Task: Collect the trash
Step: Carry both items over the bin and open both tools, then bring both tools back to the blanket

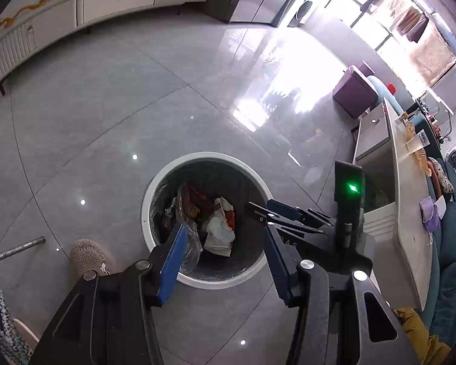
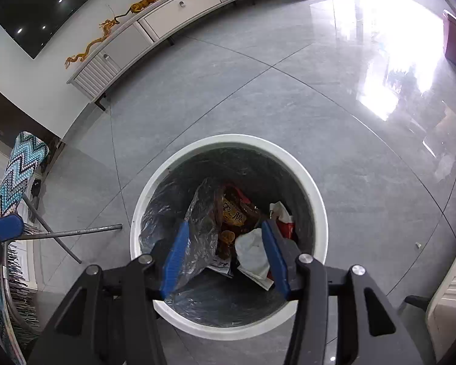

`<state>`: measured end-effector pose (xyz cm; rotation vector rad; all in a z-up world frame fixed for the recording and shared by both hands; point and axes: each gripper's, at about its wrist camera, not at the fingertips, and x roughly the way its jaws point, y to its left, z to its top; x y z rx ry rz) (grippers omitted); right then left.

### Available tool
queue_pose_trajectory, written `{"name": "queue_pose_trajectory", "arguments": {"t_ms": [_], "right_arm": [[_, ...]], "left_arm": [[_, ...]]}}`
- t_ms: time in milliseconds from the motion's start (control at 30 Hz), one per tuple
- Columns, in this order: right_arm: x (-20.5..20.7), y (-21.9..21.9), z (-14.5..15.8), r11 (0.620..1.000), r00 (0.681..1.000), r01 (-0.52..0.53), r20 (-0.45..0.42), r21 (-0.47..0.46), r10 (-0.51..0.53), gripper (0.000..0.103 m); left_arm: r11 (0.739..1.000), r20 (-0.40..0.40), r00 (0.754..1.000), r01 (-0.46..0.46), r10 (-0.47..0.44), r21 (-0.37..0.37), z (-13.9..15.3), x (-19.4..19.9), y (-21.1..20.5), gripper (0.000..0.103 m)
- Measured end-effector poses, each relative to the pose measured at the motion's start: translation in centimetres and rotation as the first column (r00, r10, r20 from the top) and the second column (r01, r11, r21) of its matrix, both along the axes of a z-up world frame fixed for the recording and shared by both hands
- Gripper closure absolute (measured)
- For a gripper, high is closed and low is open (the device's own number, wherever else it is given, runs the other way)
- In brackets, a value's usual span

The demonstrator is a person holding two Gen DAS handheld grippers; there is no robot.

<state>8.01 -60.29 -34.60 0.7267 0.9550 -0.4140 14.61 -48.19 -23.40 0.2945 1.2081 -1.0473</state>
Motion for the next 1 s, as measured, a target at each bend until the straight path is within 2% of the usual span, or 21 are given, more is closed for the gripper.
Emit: {"name": "queue_pose_trajectory", "arguments": {"t_ms": [133, 333, 433, 667, 867, 1000], "right_arm": [[-0.2, 0.7, 1.5, 1.000, 1.000, -0.004, 0.013, -0.019, 0.004, 0.055], [-0.5, 1.9, 5.5, 0.997, 0.999, -0.020, 0.045, -0.075, 0.024, 0.054], [-0.8, 2.7, 7.7, 0.995, 0.998, -0.020, 0.062, -0.102, 0.027, 0.048], [-2.0, 4.7, 12.7, 0.989, 0.993, -0.017, 0.114, -0.146, 0.034, 0.048], [-3.4, 8.4, 19.1, 0.978, 0.974, -0.055, 0.206, -0.202, 0.097, 0.048], [-4.0, 11.9, 24.3, 0.962, 0.950, -0.082, 0.271, -0.260, 0.154, 0.048]], "left_arm": [[0.999, 0.058, 0.998, -0.002, 0.005, -0.053, 2.9, -1.0, 1.6, 0.054], [0.995, 0.126, 0.992, -0.006, 0.019, -0.099, 7.6, -2.8, 4.5, 0.054], [0.992, 0.134, 0.989, -0.038, 0.055, -0.122, 9.5, -3.1, 6.4, 0.054], [0.975, 0.128, 0.984, -0.100, 0.127, -0.200, 13.9, -3.2, 11.6, 0.052], [0.951, 0.153, 0.968, -0.151, 0.197, -0.269, 17.0, -4.2, 17.2, 0.050], [0.930, 0.208, 0.944, -0.181, 0.255, -0.319, 19.2, -5.5, 22.1, 0.049]]}}
